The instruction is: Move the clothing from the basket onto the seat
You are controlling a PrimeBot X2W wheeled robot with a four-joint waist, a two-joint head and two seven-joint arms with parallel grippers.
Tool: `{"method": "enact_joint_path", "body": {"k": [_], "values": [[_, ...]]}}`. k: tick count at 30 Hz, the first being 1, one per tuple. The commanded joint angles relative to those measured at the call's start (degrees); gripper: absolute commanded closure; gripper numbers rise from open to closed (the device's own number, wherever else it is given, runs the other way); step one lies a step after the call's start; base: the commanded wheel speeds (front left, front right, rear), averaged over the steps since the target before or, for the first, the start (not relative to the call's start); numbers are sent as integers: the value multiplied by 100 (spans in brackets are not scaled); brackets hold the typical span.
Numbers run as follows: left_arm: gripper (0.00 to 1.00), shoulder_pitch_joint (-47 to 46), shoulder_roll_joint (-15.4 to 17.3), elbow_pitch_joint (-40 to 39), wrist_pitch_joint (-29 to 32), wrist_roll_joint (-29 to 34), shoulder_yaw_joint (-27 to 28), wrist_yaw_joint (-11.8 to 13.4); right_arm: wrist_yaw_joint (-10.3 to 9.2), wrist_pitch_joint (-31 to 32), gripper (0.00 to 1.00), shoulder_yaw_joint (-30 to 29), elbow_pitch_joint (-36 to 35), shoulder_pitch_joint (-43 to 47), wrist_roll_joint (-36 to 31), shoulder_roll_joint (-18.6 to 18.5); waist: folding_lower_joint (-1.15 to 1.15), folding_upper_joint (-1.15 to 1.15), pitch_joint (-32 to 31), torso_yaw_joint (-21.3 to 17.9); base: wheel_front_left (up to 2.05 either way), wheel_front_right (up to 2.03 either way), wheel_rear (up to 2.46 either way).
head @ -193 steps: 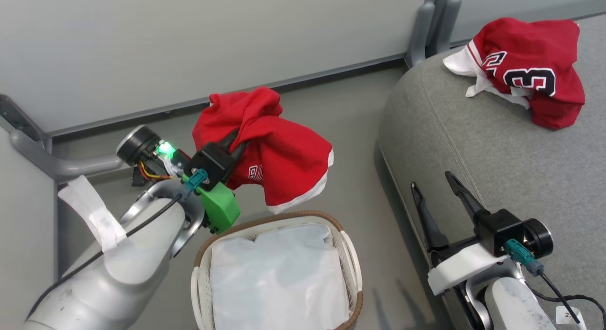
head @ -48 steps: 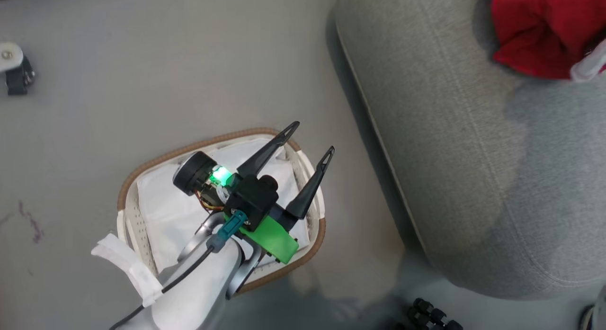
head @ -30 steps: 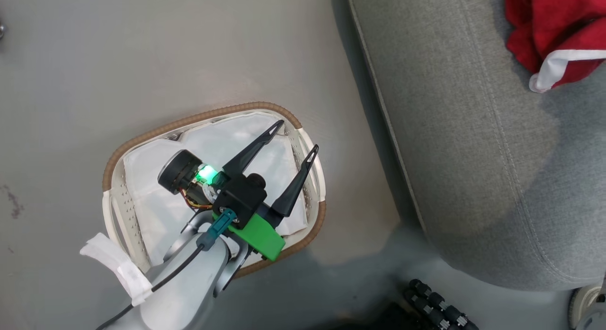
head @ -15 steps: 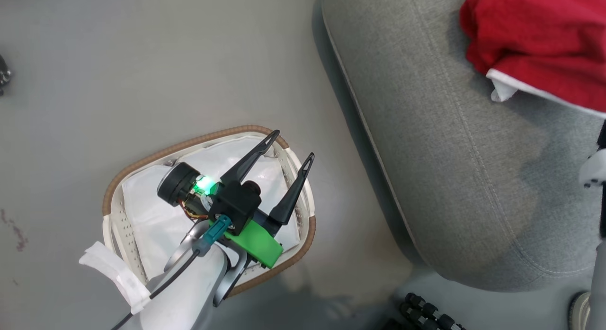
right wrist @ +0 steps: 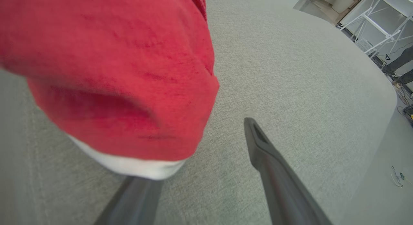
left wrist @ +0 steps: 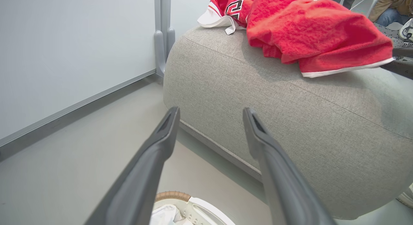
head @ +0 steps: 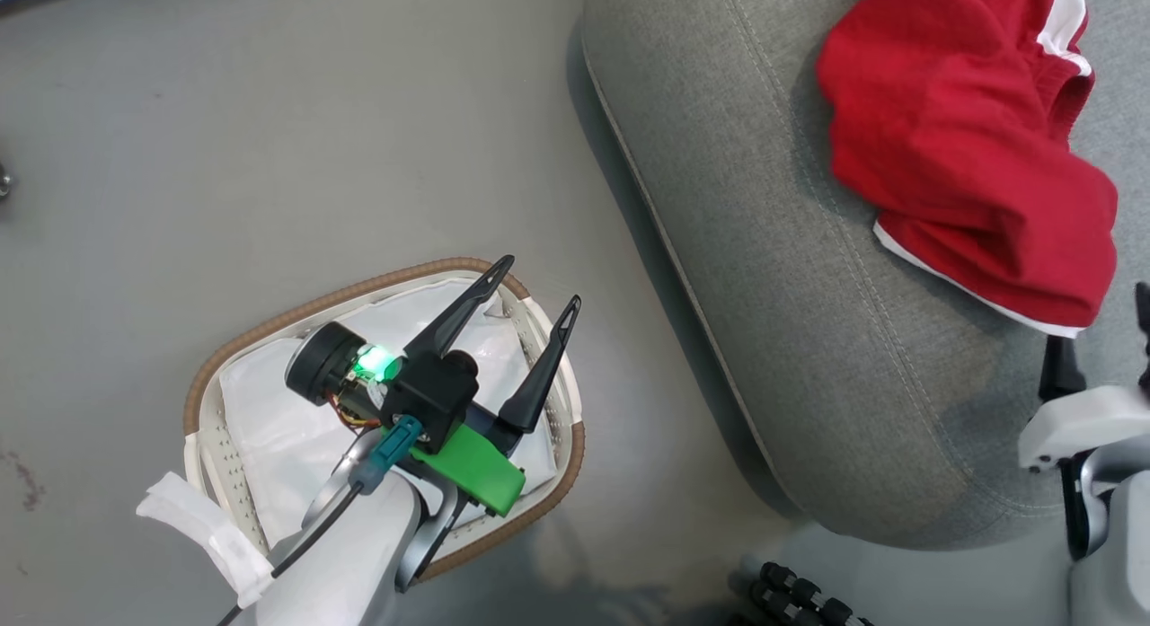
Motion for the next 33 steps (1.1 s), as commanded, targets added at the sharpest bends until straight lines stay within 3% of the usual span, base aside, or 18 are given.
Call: {"method": "enact_joint_path", "body": {"k": [1,11,21,26,33], "values": [[0,62,41,-11,-4,43,26,-16,-8,-13,0,35,37,101,69,-9,0,0,4,-17,0,0,0],[0,91,-7,-9,-4,26,79,-15,-8,-13,0,324,-74,692,154,22,0,0,-11,-77,0,0,0],[0,156,-101,-22,-4,-53,106,-17,-8,-12,0,269,-1064,754,-1,6,0,0,-265,-147,0,0,0],[0,148,-218,-52,-4,-111,126,-16,-8,-13,0,405,-1354,460,-102,-164,0,0,-483,11,0,0,0],[0,237,-424,-99,-4,-191,379,-16,-8,-12,0,805,-1216,-156,-50,-472,0,0,-812,462,0,0,0]]}}
